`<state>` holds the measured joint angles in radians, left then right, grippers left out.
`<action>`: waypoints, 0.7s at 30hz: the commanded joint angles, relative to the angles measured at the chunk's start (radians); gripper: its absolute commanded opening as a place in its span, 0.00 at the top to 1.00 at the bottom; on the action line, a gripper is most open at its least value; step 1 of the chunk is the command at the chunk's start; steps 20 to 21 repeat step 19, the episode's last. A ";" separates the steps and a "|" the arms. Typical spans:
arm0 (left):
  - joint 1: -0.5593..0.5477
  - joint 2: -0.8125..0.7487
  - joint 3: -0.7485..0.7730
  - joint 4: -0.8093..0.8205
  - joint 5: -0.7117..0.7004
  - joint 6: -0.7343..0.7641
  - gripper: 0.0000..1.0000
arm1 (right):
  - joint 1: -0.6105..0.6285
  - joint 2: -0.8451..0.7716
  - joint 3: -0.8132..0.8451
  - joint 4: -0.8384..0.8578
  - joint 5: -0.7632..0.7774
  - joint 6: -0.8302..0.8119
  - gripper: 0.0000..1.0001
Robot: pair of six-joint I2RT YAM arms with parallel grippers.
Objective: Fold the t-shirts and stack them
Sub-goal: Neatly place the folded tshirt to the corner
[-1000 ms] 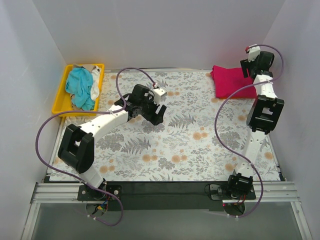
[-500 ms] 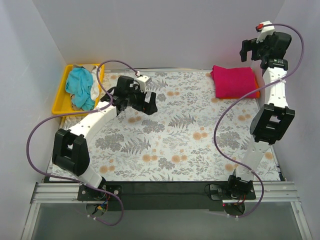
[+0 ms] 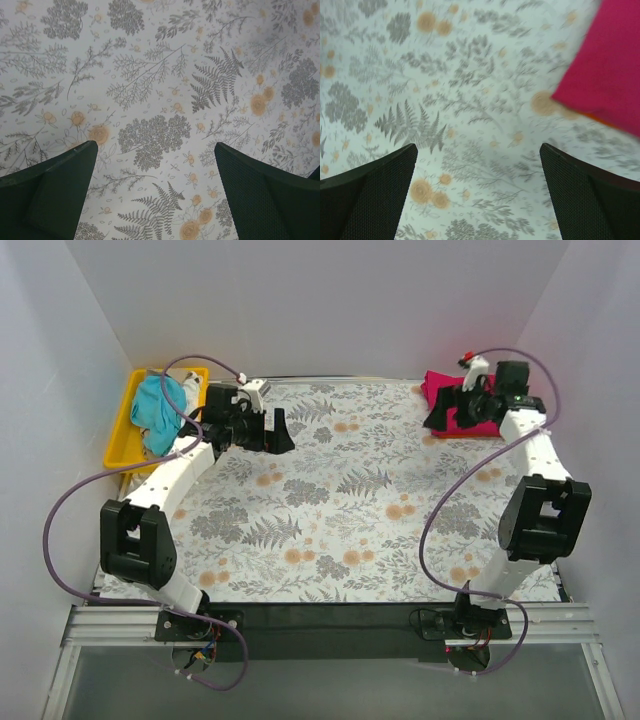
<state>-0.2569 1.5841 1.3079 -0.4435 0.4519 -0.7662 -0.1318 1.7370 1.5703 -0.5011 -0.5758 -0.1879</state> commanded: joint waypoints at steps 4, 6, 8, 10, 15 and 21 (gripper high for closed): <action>0.004 -0.036 -0.143 -0.058 0.001 0.024 0.02 | 0.179 -0.218 -0.337 0.009 0.158 -0.117 0.02; 0.004 -0.075 -0.220 -0.051 -0.022 0.036 0.02 | 0.205 -0.281 -0.438 0.019 0.201 -0.134 0.02; 0.004 -0.098 -0.278 -0.061 -0.042 0.070 0.02 | 0.230 -0.323 -0.525 0.022 0.215 -0.137 0.02; 0.005 -0.113 -0.309 -0.078 -0.061 0.087 0.02 | 0.253 -0.381 -0.576 0.022 0.220 -0.137 0.02; 0.005 -0.186 -0.366 -0.077 -0.087 0.102 0.02 | 0.282 -0.496 -0.665 0.022 0.240 -0.122 0.02; 0.005 -0.216 -0.348 -0.087 -0.097 0.097 0.02 | 0.301 -0.533 -0.682 0.021 0.249 -0.102 0.02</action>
